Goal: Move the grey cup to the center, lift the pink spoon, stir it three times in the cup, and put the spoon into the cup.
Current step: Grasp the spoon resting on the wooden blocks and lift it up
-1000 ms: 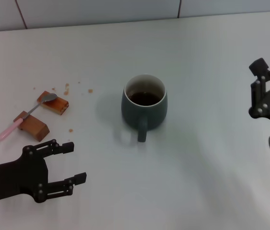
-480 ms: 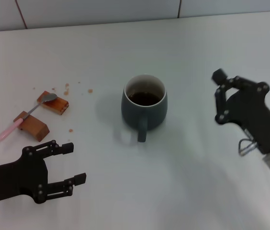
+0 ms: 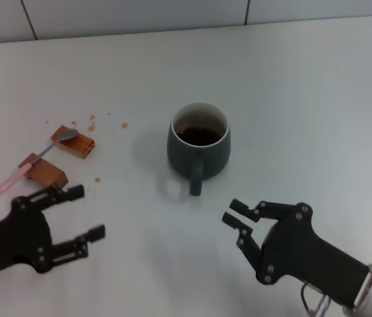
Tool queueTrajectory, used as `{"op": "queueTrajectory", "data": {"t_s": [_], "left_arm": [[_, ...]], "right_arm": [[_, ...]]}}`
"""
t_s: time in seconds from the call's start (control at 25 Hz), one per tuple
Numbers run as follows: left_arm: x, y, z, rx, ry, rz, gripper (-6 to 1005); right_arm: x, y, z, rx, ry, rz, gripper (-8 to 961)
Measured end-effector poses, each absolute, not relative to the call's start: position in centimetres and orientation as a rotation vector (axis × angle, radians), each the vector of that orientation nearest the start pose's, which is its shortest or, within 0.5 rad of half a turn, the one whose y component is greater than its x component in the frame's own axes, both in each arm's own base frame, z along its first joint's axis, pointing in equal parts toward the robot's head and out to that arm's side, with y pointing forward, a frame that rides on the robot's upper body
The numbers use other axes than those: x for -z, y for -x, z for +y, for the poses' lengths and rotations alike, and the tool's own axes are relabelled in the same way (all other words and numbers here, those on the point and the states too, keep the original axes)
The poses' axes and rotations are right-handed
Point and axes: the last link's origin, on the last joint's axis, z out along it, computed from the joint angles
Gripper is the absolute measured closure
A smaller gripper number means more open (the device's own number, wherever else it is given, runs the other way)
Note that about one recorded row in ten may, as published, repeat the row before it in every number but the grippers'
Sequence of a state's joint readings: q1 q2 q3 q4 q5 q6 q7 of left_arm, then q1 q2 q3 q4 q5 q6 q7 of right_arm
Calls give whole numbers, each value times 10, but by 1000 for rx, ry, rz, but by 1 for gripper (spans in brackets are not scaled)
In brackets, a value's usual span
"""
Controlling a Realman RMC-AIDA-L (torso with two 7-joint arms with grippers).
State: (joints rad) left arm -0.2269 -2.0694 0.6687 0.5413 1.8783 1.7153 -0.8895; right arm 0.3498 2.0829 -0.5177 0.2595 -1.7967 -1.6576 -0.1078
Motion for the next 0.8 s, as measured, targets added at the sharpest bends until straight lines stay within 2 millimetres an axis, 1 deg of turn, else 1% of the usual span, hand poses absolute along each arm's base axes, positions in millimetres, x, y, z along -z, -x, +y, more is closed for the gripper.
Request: {"op": "queueTrajectory", "data": {"t_s": [0.04,0.08,0.12,0.2,0.24,0.28,0.4,0.44,0.48,0.52,0.6,0.64,0.72,0.76,0.8], "left_arm": [[-2,329,222,853,2538,-415,209],[-2,329,222,853,2538,-415,209],[-5,331,221,872,2497,-431,208],[-13,337,217,923,2380,-487,208],[-21,343,214,970,2276,-542,208],[-21,343,214,970,2276,-542,208],[-38,358,211,1077,2017,-725,208],[-49,369,208,1148,1862,-879,208],[-49,369,208,1148,1862,-879,208],[-53,374,206,1180,1807,-958,208],[-57,380,201,1221,1743,-1060,208],[-58,384,196,1252,1705,-1152,208],[-56,387,192,1275,1685,-1239,207],[-56,387,192,1275,1685,-1239,206],[-54,388,190,1280,1678,-1293,206]], "right_arm": [[97,-271,180,-1004,2272,41,822],[97,-271,180,-1004,2272,41,818],[98,-273,180,-1001,2276,62,813],[98,-276,180,-992,2283,103,737],[98,-278,181,-982,2285,117,698],[98,-278,181,-982,2285,117,660],[98,-280,182,-964,2290,118,573],[99,-280,183,-960,2298,113,548],[99,-280,183,-960,2298,113,523],[99,-280,183,-958,2302,109,499],[98,-282,183,-952,2311,101,449],[95,-285,185,-947,2320,108,424],[93,-287,187,-950,2330,131,375],[93,-287,187,-950,2330,131,345],[93,-288,187,-953,2335,143,315]]}}
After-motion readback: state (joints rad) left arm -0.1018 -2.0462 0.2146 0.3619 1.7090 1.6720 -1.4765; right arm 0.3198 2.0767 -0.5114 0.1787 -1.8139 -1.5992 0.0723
